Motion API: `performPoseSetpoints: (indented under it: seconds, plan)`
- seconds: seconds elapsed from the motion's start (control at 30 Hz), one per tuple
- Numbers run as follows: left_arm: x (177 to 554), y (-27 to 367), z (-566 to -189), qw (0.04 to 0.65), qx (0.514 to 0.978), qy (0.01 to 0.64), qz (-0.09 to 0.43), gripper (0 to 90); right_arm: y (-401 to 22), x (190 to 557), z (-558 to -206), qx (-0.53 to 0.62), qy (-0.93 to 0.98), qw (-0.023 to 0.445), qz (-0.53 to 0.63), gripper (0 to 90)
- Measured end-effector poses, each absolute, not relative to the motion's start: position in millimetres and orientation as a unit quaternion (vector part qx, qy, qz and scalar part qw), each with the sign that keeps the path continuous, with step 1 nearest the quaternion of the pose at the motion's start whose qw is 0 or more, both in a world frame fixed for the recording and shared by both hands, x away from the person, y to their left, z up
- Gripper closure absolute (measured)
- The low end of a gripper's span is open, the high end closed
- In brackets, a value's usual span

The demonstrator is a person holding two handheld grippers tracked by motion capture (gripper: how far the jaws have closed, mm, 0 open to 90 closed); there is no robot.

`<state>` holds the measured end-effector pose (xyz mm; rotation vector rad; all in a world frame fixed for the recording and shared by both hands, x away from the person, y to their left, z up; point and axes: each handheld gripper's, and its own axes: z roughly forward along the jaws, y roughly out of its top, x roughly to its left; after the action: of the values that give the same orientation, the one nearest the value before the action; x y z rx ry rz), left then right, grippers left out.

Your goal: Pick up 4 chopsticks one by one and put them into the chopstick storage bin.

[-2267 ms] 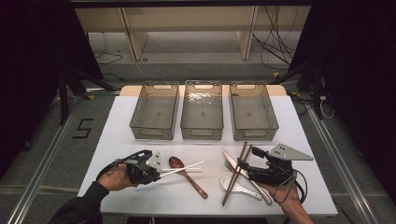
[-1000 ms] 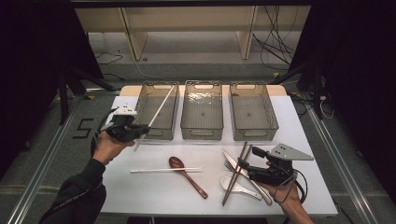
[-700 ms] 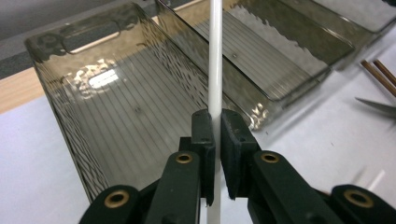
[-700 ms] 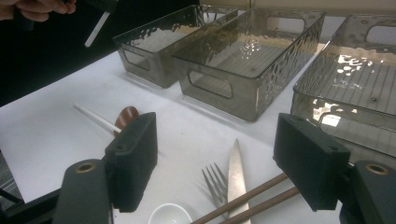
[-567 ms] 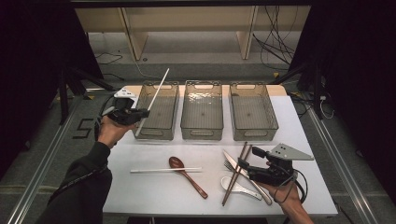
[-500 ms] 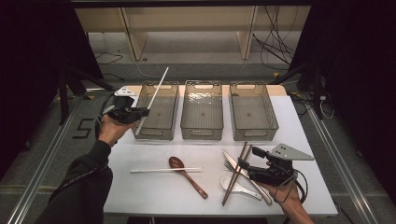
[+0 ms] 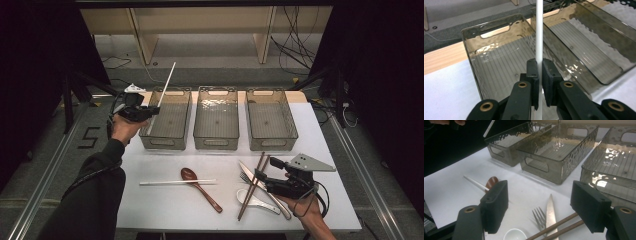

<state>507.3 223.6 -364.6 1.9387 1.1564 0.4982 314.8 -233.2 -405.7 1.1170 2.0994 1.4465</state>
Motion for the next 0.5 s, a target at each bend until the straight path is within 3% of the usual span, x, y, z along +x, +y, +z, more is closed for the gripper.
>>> performPoseSetpoints:
  seconds: [0.5]
  plan:
    - [525,229,-378,0.388,0.758,0.483,0.205,84.0,-234,315,-405,0.395,0.741,0.178,0.513,31.2]
